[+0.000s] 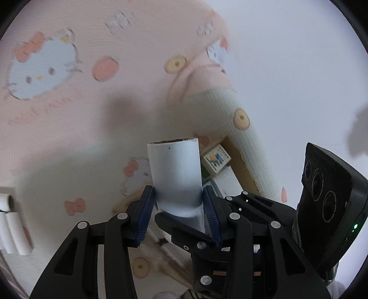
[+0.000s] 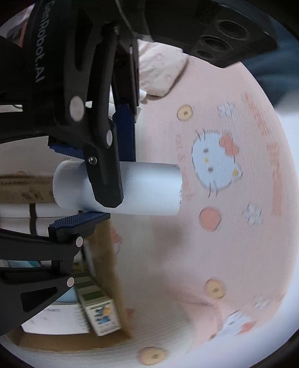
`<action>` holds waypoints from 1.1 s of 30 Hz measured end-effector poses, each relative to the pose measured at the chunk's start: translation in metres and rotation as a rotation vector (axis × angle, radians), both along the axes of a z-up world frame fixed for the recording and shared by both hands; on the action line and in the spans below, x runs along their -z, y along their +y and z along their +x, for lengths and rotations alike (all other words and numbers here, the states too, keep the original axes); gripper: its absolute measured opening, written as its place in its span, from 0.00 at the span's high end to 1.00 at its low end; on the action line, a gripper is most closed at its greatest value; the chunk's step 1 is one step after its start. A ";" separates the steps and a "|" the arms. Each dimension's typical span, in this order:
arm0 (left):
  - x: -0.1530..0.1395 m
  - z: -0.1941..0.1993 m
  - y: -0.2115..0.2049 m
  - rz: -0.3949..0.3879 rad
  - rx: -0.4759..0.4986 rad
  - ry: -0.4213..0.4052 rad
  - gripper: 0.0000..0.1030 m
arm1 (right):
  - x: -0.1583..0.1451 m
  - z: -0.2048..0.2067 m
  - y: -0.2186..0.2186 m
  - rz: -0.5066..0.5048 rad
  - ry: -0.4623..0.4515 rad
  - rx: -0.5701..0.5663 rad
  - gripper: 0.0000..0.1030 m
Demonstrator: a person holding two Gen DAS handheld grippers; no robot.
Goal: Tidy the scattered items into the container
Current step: 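Lift the tube with both grippers and carry it to the box, then lower the tube upright into the box and open both grippers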
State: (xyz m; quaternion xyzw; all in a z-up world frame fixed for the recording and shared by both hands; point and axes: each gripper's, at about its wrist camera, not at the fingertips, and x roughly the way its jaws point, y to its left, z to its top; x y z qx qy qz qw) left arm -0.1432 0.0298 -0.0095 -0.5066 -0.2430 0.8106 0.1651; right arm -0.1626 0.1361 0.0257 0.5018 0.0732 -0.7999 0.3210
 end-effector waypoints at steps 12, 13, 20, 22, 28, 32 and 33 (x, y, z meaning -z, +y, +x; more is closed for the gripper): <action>0.057 -0.019 0.066 0.084 0.062 -0.191 0.54 | 0.047 -0.016 0.064 0.103 -0.104 0.077 0.60; 0.060 -0.018 0.069 0.082 0.061 -0.201 0.54 | 0.050 -0.017 0.066 0.103 -0.115 0.082 0.60; 0.093 -0.029 0.081 0.108 0.028 -0.288 0.54 | 0.079 -0.024 0.079 0.136 -0.156 0.108 0.61; 0.098 -0.031 0.085 0.103 0.026 -0.294 0.54 | 0.086 -0.028 0.083 0.135 -0.178 0.115 0.61; 0.110 -0.029 0.086 0.113 -0.015 -0.315 0.55 | 0.100 -0.030 0.091 0.142 -0.202 0.123 0.60; 0.115 -0.031 0.087 0.130 -0.030 -0.337 0.55 | 0.104 -0.034 0.095 0.158 -0.211 0.137 0.60; 0.115 -0.032 0.086 0.135 -0.036 -0.338 0.55 | 0.103 -0.035 0.097 0.160 -0.212 0.138 0.60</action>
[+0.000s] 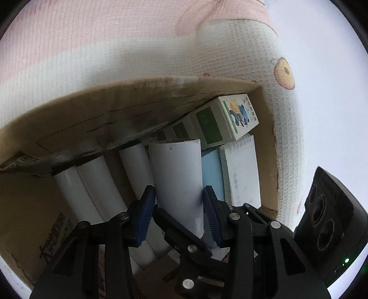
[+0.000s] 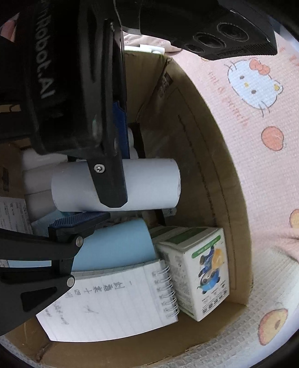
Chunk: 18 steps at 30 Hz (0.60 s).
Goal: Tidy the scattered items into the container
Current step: 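Lower the tube upright into the box and open both grippers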
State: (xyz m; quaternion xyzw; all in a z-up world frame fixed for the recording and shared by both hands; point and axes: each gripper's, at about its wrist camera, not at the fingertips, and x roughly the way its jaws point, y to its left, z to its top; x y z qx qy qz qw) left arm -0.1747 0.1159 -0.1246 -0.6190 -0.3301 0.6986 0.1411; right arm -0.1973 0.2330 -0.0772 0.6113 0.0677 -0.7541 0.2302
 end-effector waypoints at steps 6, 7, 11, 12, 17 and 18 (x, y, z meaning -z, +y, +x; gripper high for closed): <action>0.002 0.002 0.003 -0.052 -0.006 -0.005 0.55 | -0.018 0.006 0.009 0.006 0.035 -0.038 0.60; 0.002 0.002 0.005 -0.084 -0.006 -0.007 0.55 | -0.021 0.006 0.011 0.012 0.037 -0.040 0.60; 0.006 0.002 0.013 -0.155 0.001 -0.022 0.55 | -0.030 0.004 0.024 0.117 0.078 -0.001 0.81; 0.008 0.002 0.013 -0.148 -0.010 -0.030 0.55 | -0.034 0.003 0.030 0.127 0.089 0.013 0.82; 0.022 -0.003 0.011 -0.177 -0.102 -0.096 0.55 | -0.039 -0.002 0.051 0.161 0.060 0.090 0.82; 0.026 -0.005 0.011 -0.148 -0.112 -0.105 0.55 | -0.040 -0.003 0.054 0.160 0.055 0.099 0.82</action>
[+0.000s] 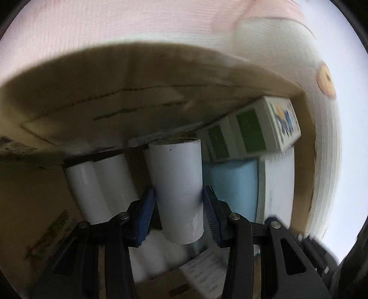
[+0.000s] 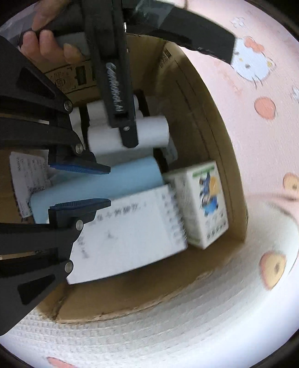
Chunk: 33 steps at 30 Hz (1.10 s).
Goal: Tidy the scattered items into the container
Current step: 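Lower the tube upright into the box and open both grippers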
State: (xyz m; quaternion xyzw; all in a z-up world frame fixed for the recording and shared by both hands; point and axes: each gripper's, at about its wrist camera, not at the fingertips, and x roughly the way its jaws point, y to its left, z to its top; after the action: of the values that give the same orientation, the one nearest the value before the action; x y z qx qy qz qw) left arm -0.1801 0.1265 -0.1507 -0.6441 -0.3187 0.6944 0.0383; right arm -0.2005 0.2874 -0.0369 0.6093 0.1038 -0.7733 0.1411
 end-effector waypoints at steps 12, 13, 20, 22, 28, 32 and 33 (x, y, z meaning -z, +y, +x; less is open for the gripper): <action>0.004 -0.011 -0.003 0.028 0.010 0.014 0.55 | -0.010 0.011 -0.010 0.067 0.033 -0.075 0.82; 0.004 -0.011 -0.004 0.032 0.011 0.014 0.55 | -0.010 0.012 -0.011 0.067 0.032 -0.080 0.82; 0.001 -0.004 -0.009 0.046 0.066 0.008 0.94 | -0.015 0.005 -0.026 -0.048 -0.014 -0.098 0.82; -0.004 -0.001 -0.013 0.050 0.079 0.039 0.95 | -0.009 0.009 -0.033 -0.075 -0.029 -0.108 0.85; -0.032 0.009 -0.016 0.003 0.181 0.145 0.95 | 0.012 0.009 -0.056 -0.043 -0.084 -0.117 0.86; -0.051 0.019 -0.037 -0.054 0.158 0.218 0.95 | 0.023 -0.005 -0.061 -0.078 -0.155 -0.071 0.86; -0.052 0.018 -0.045 -0.052 0.147 0.221 0.95 | 0.027 -0.010 -0.059 -0.107 -0.188 -0.034 0.86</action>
State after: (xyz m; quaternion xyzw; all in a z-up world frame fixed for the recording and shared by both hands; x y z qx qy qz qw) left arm -0.1623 0.0817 -0.0989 -0.5862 -0.2466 0.7643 0.1070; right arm -0.2104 0.2283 -0.0639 0.6689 0.0591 -0.7147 0.1957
